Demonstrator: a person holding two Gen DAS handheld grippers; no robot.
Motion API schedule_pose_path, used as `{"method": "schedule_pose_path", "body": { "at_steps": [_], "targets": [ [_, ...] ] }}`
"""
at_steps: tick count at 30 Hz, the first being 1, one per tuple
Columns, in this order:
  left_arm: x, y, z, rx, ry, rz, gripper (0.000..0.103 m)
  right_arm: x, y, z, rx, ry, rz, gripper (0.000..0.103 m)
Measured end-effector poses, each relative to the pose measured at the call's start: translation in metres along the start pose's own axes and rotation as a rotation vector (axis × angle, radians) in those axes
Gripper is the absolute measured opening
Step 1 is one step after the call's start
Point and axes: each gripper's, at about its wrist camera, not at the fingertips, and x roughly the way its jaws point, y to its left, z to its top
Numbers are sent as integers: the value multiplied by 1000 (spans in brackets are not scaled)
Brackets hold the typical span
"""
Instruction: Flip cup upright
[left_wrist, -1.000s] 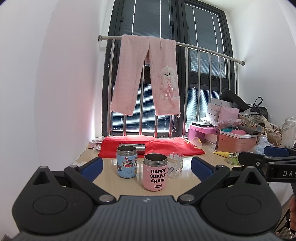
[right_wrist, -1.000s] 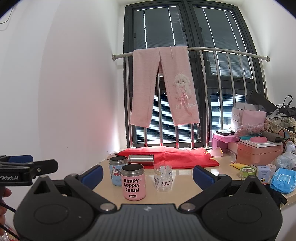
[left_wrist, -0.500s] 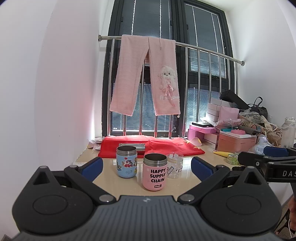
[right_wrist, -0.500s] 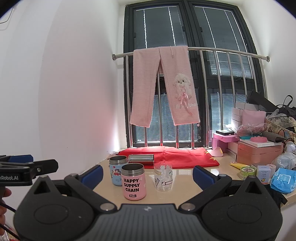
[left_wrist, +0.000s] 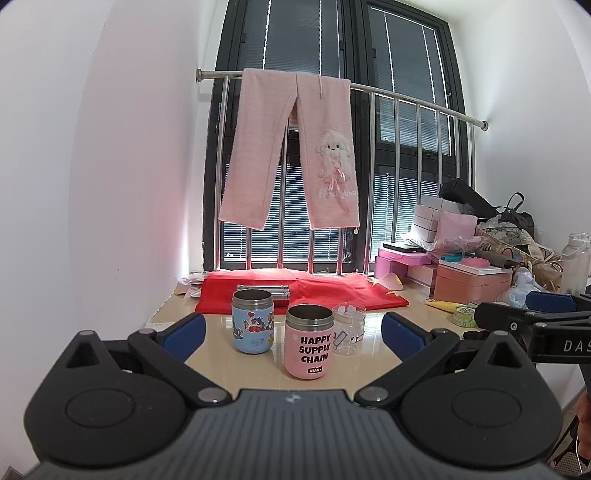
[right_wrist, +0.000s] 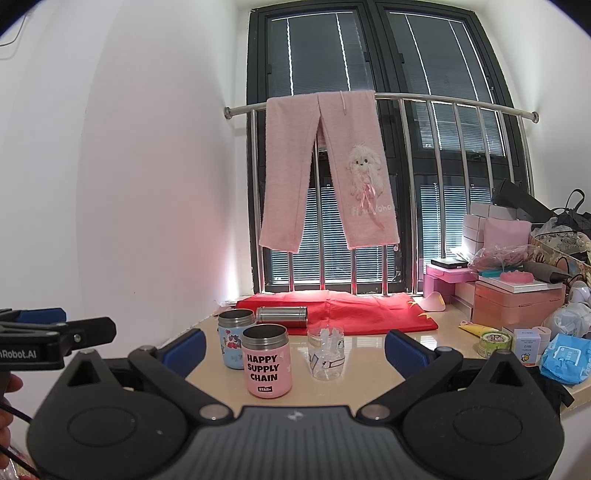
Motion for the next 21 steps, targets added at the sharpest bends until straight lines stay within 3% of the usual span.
{"method": "schedule_pose_path", "body": {
  "at_steps": [11, 21],
  "targets": [
    [3, -3, 1, -2, 5, -4, 103, 0, -2, 0, 0, 6, -4, 103],
    [40, -5, 2, -4, 57, -22, 103, 25, -9, -2, 12, 48, -14, 103]
  ]
}}
